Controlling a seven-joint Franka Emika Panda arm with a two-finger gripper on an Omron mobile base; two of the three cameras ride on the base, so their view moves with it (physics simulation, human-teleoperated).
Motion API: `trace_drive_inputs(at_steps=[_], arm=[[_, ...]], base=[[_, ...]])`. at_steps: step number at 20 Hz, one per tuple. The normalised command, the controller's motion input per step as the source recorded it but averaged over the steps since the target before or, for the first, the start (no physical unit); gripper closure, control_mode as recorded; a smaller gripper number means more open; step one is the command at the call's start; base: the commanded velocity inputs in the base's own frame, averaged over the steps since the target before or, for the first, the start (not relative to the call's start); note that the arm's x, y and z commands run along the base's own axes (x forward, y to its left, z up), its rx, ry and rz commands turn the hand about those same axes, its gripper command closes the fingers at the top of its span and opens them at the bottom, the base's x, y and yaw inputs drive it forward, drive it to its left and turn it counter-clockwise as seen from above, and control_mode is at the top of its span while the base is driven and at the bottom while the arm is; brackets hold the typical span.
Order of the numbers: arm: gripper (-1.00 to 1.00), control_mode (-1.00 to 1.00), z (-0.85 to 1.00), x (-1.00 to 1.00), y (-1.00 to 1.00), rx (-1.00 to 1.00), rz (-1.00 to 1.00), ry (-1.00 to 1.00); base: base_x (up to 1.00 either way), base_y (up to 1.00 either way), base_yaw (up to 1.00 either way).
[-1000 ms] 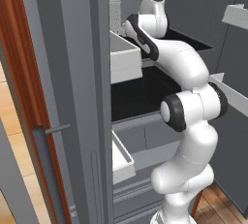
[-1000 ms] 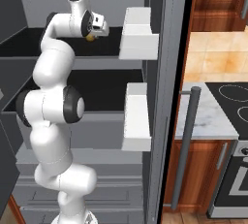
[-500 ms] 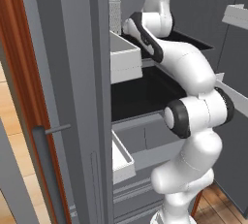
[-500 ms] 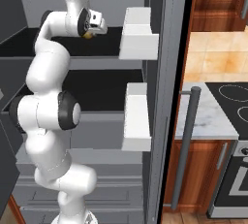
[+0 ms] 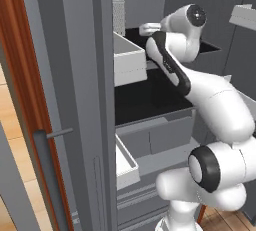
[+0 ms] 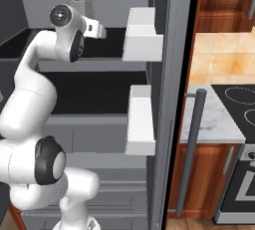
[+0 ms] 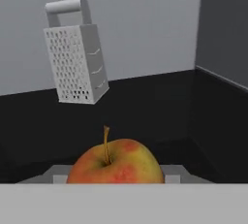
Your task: Pick the apple and kiwi from the fridge and place them on the plate next to the blender to make a fruit smoothie.
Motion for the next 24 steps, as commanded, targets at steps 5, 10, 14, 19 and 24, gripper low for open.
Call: trace_drive_inputs(at_steps=[5, 10, 14, 19, 24], arm=[[1.00, -1.00, 0.54, -1.00, -0.23, 0.08, 0.00, -0.30], [1.00, -1.00, 0.39, -1.00, -0.19, 0.01, 0.00, -0.03], [1.00, -1.00, 0.21, -1.00, -0.09, 0.00, 0.00, 0.00], [1.00, -1.00, 0.05, -1.00, -0.01, -0.01, 0.00, 0.10], [1.00, -1.00, -0.22, -1.00, 0.02, -0.11, 0.00, 0.43]], base=[[0.00, 0.00, 0.00], [0.00, 0.00, 0.00], [0.00, 0.00, 0.00], [0.00, 0.00, 0.00], [0.00, 0.00, 0.00]])
